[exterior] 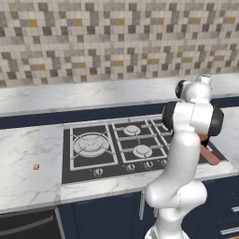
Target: Pick up the sugar cube(s) and place them in the saucepan with hot chocolate.
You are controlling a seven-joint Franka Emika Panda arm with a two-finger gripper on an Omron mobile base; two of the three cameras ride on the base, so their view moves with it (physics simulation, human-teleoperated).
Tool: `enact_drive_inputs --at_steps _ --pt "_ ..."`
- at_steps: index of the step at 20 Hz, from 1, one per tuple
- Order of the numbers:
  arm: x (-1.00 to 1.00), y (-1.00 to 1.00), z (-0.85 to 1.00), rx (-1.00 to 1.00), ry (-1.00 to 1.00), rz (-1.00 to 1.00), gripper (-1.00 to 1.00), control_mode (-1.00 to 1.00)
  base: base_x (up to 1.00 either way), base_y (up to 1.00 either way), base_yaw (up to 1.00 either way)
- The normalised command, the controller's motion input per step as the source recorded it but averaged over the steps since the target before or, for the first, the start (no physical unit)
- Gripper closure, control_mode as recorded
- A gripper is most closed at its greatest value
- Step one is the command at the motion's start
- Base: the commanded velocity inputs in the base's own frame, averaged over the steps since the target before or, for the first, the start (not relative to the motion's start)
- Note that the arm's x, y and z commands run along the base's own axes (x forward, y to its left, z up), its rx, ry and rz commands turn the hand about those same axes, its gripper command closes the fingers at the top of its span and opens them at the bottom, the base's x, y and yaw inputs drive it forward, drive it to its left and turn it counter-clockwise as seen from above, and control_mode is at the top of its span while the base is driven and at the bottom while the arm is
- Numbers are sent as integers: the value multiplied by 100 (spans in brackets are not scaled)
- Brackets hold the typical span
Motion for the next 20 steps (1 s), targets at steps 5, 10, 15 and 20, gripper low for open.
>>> enact_drive_inputs --at_steps 5,10,15,20 --pt "5 0 -52 -3 0 1 100 -100 0 0 0" --pt "0 -1 -40 0 -3 0 100 -100 0 0 0" --pt "0 -1 -29 0 -1 0 100 -100 0 0 0" --pt "0 0 -3 0 3 0 -100 -100 0 0 0"
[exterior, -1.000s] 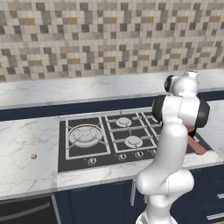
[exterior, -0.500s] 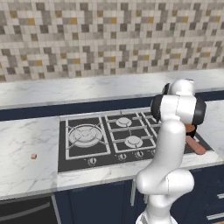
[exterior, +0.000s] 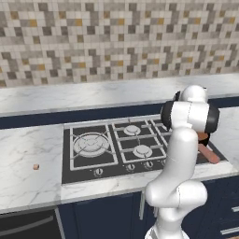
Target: Pick up the sugar cube(s) and place them in the saucepan with hot chocolate.
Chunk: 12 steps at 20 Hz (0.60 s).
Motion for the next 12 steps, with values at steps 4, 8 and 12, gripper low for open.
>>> enact_drive_inputs --at_steps 4,8,12 --pt "0 0 0 0 1 0 -100 -100 0 0 0" --pt "-14 0 0 0 0 0 -100 -100 0 0 0" --pt "-47 0 25 0 0 0 -100 -100 0 0 0"
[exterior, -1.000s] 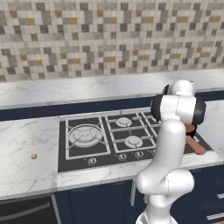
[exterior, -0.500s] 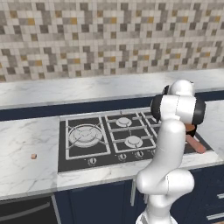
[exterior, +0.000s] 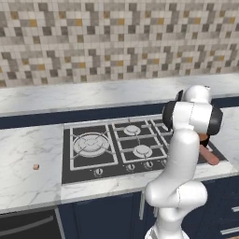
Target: Pick up the sugar cube(s) and place them in the saucepan with hot chocolate.
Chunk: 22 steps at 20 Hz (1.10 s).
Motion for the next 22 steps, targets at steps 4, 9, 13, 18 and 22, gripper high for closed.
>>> enact_drive_inputs --at_steps 4,9,13,18,22 --pt "-51 0 61 0 -16 0 -100 -100 0 0 0" --pt "-31 6 57 0 -9 0 -100 -100 0 0 0" --pt "-13 70 77 -8 -4 10 -100 -100 0 0 0" --pt "0 100 88 -17 -2 31 -100 -100 0 0 0" --pt "5 100 54 -4 -6 32 -100 -100 0 0 0"
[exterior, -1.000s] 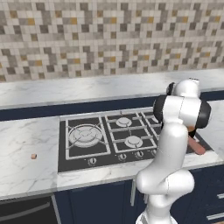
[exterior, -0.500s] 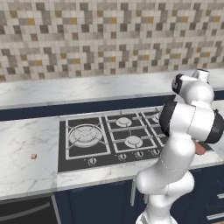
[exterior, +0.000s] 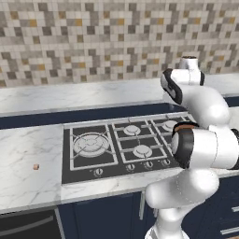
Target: Pick up the sugar cube(s) and place them in the saucepan with hot chocolate.
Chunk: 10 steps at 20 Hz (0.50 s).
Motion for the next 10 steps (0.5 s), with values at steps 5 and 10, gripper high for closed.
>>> enact_drive_inputs --at_steps 5,10 --pt "9 100 21 0 -8 45 -100 -100 0 0 0" --pt "-28 100 3 1 -1 59 -100 -100 0 0 0"
